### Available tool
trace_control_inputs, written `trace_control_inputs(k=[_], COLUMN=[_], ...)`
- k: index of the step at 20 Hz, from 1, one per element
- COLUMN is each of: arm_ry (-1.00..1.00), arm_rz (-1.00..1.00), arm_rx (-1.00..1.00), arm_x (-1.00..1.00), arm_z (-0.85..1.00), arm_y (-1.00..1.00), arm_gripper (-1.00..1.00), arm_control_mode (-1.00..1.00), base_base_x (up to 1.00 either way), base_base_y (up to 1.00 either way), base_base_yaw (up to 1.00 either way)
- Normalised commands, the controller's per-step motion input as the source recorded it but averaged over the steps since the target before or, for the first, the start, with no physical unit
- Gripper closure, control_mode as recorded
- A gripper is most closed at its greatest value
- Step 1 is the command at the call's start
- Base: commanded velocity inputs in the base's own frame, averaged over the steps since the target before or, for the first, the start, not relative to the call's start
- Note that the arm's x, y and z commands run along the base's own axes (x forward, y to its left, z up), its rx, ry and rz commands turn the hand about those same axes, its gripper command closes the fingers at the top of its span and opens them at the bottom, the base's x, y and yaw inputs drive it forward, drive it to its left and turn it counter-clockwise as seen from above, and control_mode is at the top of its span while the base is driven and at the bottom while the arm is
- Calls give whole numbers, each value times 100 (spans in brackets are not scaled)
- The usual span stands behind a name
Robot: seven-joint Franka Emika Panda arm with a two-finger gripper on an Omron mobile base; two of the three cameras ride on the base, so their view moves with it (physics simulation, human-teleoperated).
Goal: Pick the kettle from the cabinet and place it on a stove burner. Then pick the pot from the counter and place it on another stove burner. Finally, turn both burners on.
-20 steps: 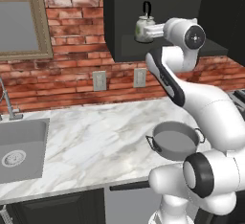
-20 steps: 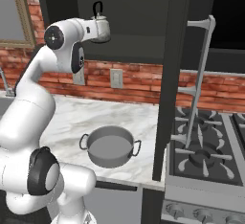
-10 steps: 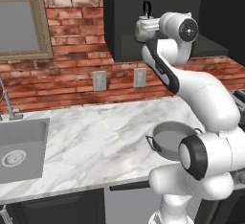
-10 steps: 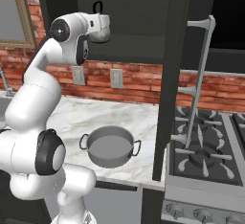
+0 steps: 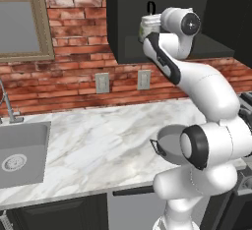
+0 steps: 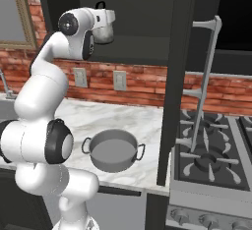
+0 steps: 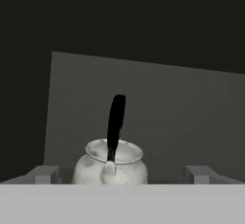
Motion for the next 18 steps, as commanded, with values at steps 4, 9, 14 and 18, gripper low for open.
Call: trace_control_inputs(k=[4, 9, 14, 18], arm_ry=[0, 0, 0, 0], arm_rz=[1, 0, 0, 0], arm_rx=[-1, -1, -1, 0], arm_x=[26, 30, 30, 19], arm_z=[1, 0, 0, 0], arm_y=[0, 0, 0, 0], arm_gripper=[-100, -100, -100, -100], arm_control_mode=[-100, -100, -100, -100], base_base_x=[0, 0, 0, 0], base_base_y=[0, 0, 0, 0], base_base_yaw=[0, 0, 0, 0])
